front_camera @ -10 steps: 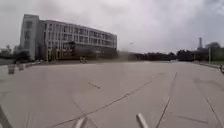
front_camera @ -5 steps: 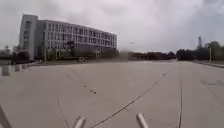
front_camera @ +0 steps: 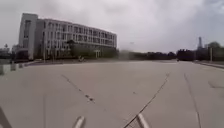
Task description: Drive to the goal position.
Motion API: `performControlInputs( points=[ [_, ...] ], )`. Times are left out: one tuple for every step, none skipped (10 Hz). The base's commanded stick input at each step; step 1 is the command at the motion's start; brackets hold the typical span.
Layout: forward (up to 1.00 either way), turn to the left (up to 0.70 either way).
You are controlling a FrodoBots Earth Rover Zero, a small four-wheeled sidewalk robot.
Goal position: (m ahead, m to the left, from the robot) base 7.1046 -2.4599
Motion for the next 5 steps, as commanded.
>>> performControlInputs(
  points=[
    [0.7,-0.24],
    [0.7,-0.3],
    [0.7,-0.35],
    [0.7,-0.35],
    [0.7,-0.35]
  ],
)
